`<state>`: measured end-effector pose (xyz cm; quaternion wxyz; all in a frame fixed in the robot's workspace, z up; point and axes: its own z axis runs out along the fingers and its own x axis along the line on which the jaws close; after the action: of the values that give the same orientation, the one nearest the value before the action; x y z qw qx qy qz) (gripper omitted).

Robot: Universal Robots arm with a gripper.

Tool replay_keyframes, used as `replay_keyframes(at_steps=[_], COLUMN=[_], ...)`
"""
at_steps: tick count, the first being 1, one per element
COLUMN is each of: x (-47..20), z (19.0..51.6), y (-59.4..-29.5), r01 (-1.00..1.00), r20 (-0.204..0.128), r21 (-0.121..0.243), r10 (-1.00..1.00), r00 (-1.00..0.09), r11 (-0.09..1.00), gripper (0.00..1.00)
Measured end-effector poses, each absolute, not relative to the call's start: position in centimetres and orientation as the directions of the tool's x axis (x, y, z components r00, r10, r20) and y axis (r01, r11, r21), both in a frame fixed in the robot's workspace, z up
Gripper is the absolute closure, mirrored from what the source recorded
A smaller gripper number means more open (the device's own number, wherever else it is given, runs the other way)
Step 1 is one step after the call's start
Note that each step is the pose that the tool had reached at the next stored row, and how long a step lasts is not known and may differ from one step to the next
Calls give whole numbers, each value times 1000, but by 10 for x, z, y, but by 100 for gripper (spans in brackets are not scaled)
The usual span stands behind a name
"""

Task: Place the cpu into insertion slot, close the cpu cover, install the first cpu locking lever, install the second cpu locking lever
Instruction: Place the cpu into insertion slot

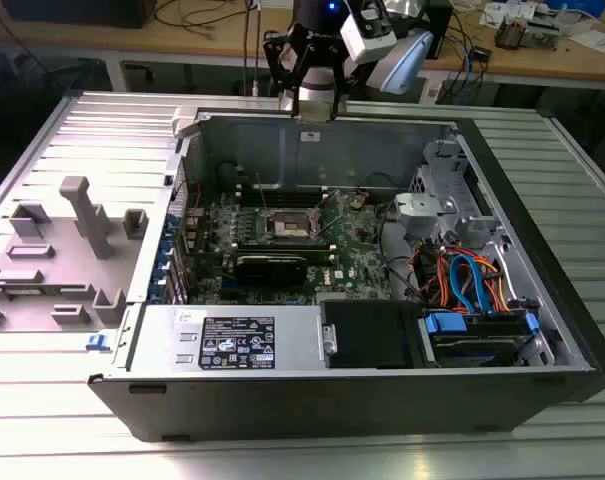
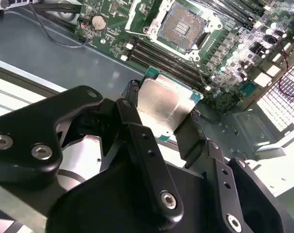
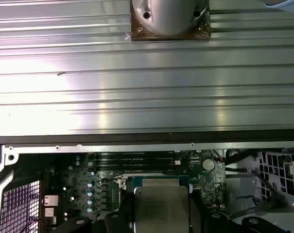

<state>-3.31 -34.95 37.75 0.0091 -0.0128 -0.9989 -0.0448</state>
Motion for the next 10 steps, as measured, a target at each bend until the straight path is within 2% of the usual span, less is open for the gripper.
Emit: replay_keyframes(at_steps=[10], x=[-33], z=[377], y=[-359], r01=[27], r20=[19], r21=[90], r10=[25], r00=[-999], r11=[996], gripper=[45])
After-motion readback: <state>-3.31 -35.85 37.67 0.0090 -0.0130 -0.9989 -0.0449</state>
